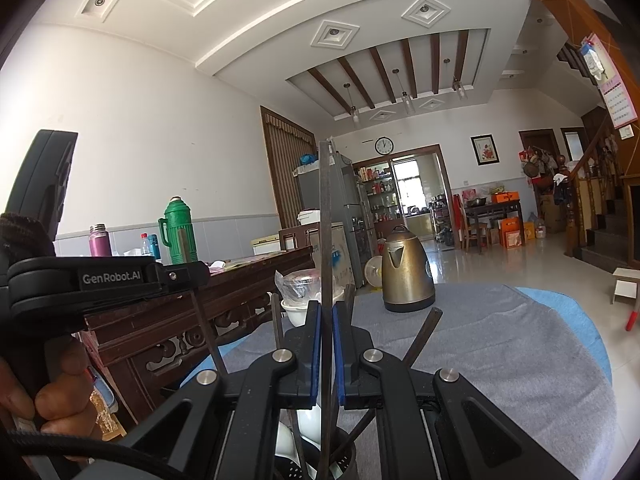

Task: Organize utensils
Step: 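Lower the chopstick into the black cup with the left gripper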

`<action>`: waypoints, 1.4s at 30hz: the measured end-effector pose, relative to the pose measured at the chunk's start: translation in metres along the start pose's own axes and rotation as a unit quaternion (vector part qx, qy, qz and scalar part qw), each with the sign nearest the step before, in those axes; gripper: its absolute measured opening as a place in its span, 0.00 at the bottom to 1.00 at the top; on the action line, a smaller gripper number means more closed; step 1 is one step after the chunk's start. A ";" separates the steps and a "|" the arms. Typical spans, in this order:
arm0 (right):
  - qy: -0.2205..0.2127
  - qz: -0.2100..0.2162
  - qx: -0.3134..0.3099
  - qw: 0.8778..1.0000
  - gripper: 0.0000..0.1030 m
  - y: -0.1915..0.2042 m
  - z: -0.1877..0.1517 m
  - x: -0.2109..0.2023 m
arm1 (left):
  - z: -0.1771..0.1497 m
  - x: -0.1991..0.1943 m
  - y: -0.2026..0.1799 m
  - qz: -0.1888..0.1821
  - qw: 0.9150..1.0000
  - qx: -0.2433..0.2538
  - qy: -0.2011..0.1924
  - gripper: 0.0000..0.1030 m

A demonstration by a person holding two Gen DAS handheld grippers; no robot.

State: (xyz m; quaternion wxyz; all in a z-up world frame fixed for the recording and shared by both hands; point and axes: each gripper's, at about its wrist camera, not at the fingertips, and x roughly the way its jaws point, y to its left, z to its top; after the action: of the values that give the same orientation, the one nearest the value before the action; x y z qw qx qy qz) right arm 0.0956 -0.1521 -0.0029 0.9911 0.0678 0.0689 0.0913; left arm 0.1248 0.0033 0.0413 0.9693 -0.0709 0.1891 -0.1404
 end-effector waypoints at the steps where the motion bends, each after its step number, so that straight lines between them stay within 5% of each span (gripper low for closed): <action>1: 0.000 0.000 -0.001 1.000 0.06 0.000 0.000 0.000 | 0.000 0.000 0.000 0.000 1.000 0.000 0.000 0.06; 42: 0.020 0.005 -0.002 1.000 0.06 -0.003 -0.011 -0.010 | -0.007 0.005 0.010 -0.001 1.000 -0.003 0.016 0.07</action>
State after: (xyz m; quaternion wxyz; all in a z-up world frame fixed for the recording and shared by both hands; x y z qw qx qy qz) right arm 0.0849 -0.1553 -0.0123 0.9892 0.0641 0.0886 0.0975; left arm 0.1293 0.0113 0.0315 0.9658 -0.0717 0.2049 -0.1417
